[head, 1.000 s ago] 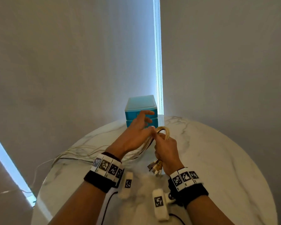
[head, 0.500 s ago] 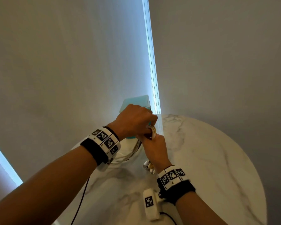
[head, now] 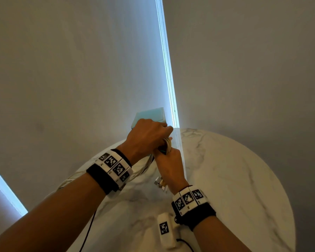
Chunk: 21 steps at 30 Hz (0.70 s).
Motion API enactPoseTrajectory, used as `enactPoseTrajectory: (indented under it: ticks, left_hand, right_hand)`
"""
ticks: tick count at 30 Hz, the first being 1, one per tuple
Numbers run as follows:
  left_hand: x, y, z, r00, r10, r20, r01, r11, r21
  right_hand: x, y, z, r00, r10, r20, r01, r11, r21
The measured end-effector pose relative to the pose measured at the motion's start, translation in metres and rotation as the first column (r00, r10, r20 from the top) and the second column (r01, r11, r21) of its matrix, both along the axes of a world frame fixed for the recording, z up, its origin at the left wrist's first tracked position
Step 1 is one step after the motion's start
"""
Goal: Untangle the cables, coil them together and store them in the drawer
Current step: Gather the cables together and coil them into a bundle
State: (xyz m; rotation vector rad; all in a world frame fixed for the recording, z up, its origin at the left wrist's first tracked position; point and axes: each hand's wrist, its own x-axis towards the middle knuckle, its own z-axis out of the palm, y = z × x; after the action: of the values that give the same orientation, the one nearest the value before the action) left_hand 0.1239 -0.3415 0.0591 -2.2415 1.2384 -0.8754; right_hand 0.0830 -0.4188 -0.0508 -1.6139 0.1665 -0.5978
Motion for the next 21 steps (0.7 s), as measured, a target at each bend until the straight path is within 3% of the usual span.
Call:
enactPoseTrajectory:
  ticks: [5,10,16,21]
  left_hand:
    - [-0.005,0.011,0.009,1.000,0.005,0.011,-0.005,1.000,-0.018]
    - [-0.006,0.009,0.001,0.996,0.055,-0.068,-0.054,0.998,0.012]
    - [-0.010,0.014,0.003,0.994,0.077,-0.081,-0.080,0.996,-0.038]
    - [-0.011,0.017,0.000,0.995,0.045,-0.089,-0.048,0.998,-0.031]
  right_hand:
    - [-0.007,0.005,0.008,0.997,0.079,-0.012,-0.076,0.989,0.130]
    - [-0.015,0.008,0.005,0.959,0.228,-0.170,-0.175,0.944,0.281]
    - [-0.010,0.007,-0.005,0.931,0.291,-0.219,-0.249,0.947,0.203]
    - [-0.007,0.012,-0.013,0.952,0.237,-0.196,-0.222,0.971,0.093]
